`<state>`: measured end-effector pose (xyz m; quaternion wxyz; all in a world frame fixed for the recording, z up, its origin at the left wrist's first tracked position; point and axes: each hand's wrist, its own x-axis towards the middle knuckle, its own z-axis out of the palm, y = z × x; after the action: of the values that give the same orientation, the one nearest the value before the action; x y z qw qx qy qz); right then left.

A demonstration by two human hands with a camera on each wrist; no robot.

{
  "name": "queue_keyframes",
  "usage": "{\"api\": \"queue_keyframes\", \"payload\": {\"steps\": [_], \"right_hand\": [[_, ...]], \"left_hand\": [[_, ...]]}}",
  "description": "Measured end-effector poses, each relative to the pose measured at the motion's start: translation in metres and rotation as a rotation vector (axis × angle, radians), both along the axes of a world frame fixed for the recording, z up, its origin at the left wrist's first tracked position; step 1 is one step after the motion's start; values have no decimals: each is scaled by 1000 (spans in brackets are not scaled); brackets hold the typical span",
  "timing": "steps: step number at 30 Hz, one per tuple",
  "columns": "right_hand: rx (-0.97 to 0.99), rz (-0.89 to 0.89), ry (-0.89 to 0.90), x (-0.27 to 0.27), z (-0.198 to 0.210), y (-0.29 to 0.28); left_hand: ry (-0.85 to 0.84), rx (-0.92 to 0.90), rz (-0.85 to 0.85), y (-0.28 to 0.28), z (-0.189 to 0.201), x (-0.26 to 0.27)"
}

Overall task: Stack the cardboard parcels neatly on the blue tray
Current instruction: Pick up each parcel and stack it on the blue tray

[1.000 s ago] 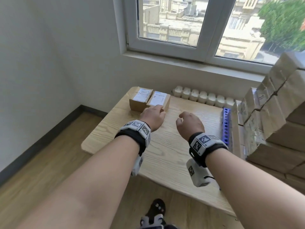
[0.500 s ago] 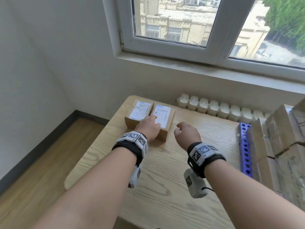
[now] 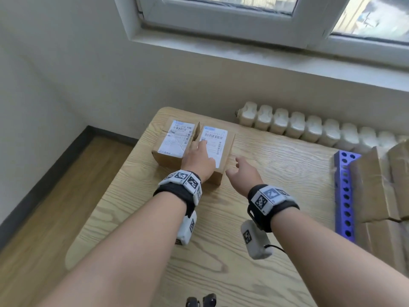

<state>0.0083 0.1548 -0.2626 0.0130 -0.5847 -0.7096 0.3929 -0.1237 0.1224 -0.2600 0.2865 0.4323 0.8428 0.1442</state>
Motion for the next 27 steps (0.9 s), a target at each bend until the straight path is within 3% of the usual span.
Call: {"api": "queue_keyframes", "payload": {"steps": [7,16,27], "right_hand": [[-96,-32,143,8,-2,-3],[-206,-92,20,39,-17,-28],[-72,-100,133,93,5,-109]], "left_hand": [[-65,-5,124,-1,-1,13],[-234,-141,249,-38,-12,24],[-366,66,315,-120,6,72]]}}
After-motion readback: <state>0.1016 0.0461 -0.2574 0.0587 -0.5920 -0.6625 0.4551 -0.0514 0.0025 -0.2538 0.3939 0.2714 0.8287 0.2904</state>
